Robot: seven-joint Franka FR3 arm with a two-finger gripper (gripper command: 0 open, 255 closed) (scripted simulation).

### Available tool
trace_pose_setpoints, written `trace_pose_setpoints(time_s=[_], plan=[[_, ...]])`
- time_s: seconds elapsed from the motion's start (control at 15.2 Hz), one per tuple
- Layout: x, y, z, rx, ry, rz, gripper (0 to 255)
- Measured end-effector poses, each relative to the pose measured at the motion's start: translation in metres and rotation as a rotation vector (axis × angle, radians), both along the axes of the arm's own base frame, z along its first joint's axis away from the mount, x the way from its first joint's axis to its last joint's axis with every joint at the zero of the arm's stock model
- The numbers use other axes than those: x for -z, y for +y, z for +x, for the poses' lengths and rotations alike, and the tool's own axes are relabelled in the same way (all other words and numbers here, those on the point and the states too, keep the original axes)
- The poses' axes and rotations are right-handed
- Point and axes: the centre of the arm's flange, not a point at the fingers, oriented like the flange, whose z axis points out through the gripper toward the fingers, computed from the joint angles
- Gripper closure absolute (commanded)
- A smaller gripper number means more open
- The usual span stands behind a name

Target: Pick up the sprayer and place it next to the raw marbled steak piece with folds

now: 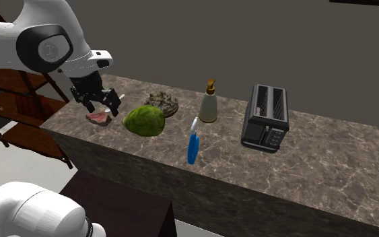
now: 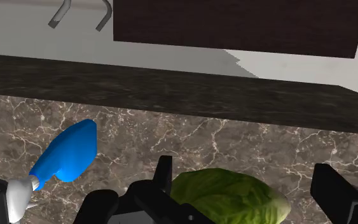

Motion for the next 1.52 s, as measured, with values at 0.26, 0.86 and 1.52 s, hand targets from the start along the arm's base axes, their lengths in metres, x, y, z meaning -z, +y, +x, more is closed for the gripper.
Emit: trace_pose_setpoints(time_s=[0.26, 0.86, 1.52], plan=[[0.007, -0.027, 0.013, -0.002, 0.002, 0.005, 0], [0.045, -0.129, 0.062, -0.017, 0.010, 0.028, 0], [0.088, -0.246, 0.122, -0.032, 0.019, 0.051, 0]])
